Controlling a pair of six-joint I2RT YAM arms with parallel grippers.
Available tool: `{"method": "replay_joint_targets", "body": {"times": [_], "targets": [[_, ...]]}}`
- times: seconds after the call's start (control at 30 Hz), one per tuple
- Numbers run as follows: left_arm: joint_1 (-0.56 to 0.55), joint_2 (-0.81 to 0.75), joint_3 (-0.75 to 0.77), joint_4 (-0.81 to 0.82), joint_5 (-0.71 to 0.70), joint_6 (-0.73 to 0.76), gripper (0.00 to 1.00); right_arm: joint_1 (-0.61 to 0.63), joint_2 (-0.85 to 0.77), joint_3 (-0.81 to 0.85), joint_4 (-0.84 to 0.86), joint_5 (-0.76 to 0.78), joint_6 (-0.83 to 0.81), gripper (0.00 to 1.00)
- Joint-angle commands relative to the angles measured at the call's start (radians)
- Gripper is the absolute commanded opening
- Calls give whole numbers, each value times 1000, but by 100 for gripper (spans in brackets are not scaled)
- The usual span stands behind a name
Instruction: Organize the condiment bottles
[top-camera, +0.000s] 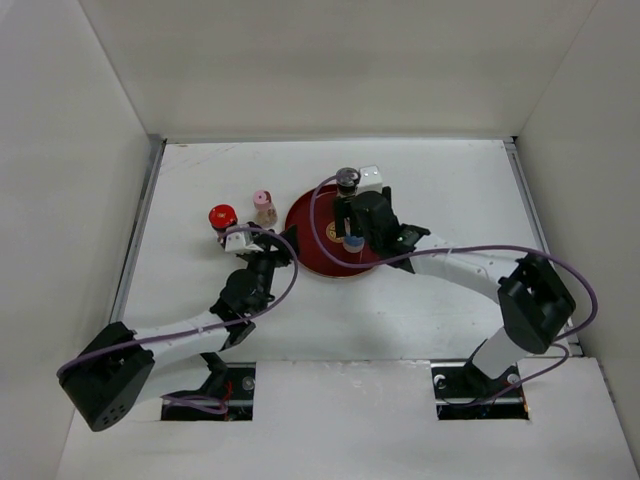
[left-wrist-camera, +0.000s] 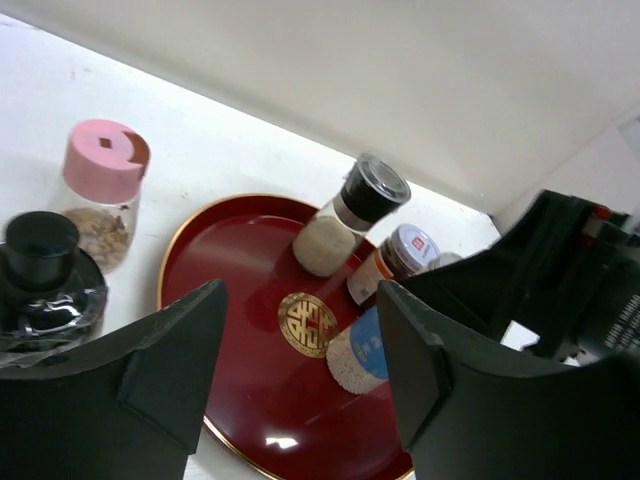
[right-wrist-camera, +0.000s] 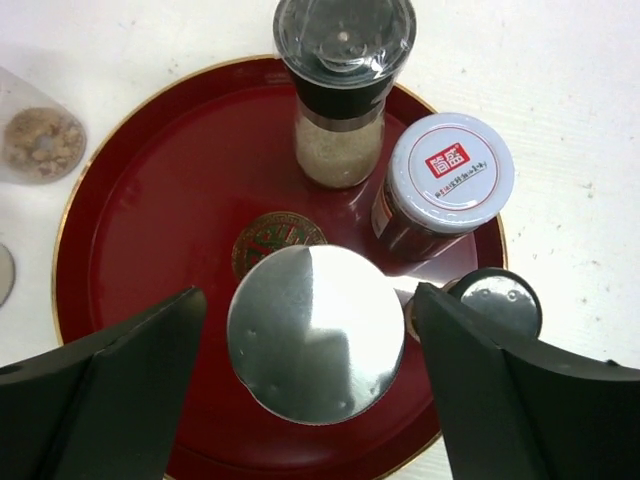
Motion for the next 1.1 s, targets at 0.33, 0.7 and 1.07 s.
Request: {"method": "replay_joint_targets", "body": {"times": [0.33, 0.7, 1.07], "targets": [[102, -251, 179, -504, -96, -10, 85, 19, -341, -143, 133, -94, 11, 81], [207, -213, 464, -1170, 14, -5, 87, 97, -504, -336, 273, -7, 51, 35], [251, -41, 508, -1210, 95, -8, 80, 101, -562, -445, 379, 46, 63, 63]]}}
